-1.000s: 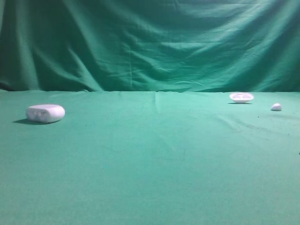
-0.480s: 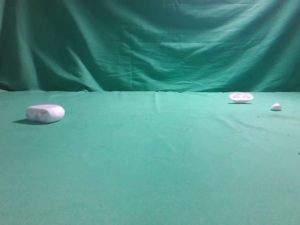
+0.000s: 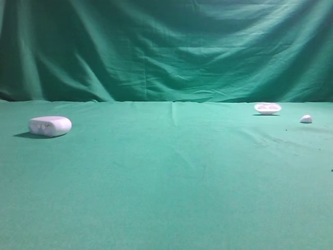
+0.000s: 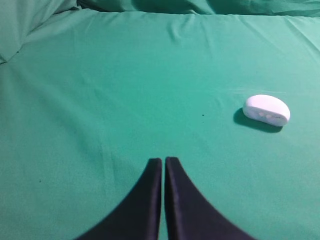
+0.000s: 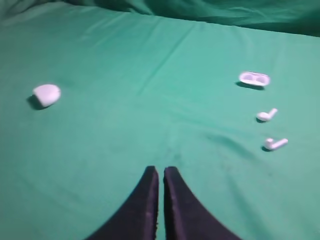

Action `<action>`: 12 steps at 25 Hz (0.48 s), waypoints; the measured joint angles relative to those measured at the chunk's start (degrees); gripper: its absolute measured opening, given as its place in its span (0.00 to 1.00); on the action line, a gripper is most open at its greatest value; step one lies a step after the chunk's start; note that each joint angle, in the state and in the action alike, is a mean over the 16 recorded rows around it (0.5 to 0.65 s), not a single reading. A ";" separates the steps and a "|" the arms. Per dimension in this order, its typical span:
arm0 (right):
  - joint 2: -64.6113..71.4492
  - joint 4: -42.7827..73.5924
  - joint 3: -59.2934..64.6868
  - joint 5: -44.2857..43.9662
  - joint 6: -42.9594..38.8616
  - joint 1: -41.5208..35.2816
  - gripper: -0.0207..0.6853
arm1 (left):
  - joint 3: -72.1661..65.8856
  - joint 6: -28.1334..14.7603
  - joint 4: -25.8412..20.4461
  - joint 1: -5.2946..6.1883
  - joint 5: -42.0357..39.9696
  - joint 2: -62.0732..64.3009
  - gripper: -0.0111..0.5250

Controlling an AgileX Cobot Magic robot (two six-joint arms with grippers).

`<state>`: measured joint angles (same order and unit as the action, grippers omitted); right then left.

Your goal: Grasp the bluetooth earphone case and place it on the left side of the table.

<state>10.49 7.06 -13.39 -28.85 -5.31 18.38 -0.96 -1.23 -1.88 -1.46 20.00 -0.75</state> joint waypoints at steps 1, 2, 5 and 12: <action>-1.66 0.04 1.74 0.65 -0.01 -2.05 0.03 | 0.00 0.00 0.00 0.00 0.00 0.00 0.02; -3.21 0.07 3.39 1.22 -0.01 -3.96 0.03 | 0.00 0.00 0.00 0.00 0.00 0.00 0.02; -6.93 0.10 7.55 2.64 -0.01 -8.76 0.03 | 0.00 0.00 0.00 0.00 0.00 0.00 0.02; -10.95 0.06 13.25 5.32 -0.01 -14.08 0.03 | 0.00 0.00 0.00 0.00 0.00 0.00 0.02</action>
<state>-0.46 7.13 -0.14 -23.53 -5.32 4.30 -0.96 -1.23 -1.88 -1.46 20.00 -0.75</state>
